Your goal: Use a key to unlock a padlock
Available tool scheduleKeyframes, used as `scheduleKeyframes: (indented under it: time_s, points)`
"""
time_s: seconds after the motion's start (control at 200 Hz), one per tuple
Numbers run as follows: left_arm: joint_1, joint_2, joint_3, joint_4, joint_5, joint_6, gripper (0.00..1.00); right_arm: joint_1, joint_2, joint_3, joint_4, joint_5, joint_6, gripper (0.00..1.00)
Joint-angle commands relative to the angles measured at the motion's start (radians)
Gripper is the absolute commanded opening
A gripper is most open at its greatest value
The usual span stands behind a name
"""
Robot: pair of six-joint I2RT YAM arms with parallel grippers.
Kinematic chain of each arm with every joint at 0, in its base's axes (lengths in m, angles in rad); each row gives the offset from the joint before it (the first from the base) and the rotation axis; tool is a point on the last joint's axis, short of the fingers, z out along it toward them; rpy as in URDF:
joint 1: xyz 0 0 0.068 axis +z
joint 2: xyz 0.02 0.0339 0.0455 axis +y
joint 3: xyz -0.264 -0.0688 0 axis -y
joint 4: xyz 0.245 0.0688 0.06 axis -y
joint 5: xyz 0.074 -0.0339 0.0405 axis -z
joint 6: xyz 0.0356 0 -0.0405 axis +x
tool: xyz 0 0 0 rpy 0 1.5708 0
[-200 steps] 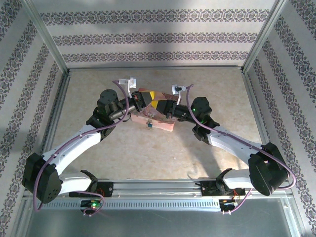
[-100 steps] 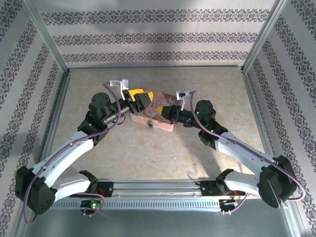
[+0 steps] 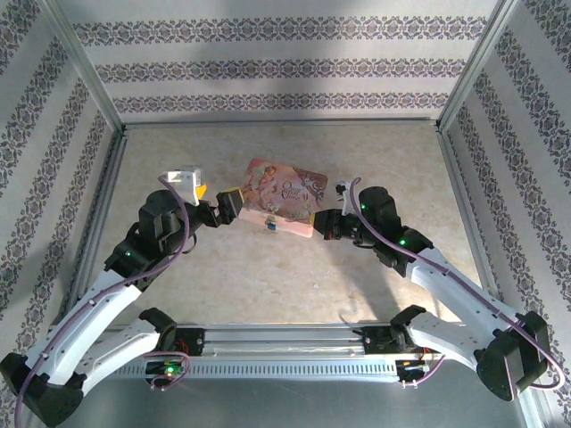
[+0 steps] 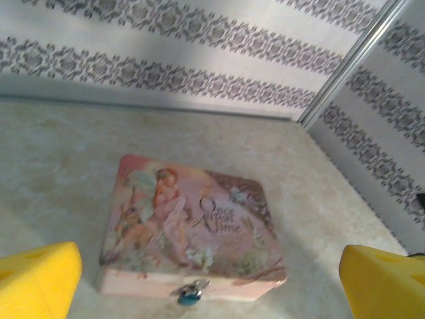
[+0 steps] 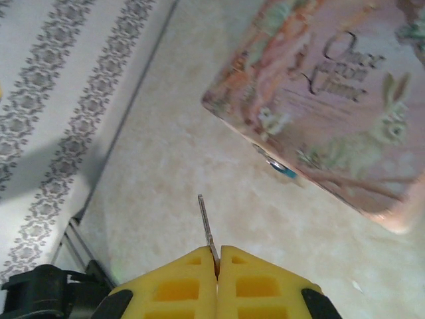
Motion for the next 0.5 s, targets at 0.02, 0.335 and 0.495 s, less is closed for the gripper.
scheduleKeyframes:
  time_s: [0.02, 0.335, 0.495]
  points:
    - [0.008, 0.011, -0.064, -0.115, 0.017, -0.049, 0.99, -0.008, -0.007, 0.036, -0.095, 0.008, -0.027, 0.01]
    - [0.009, 0.045, -0.129, -0.064, 0.124, -0.132, 0.99, -0.008, 0.062, 0.069, -0.101, -0.035, -0.027, 0.00]
    - [0.009, 0.059, -0.138, -0.063, 0.143, -0.151, 0.99, -0.008, 0.115, 0.112, -0.109, -0.043, -0.050, 0.00]
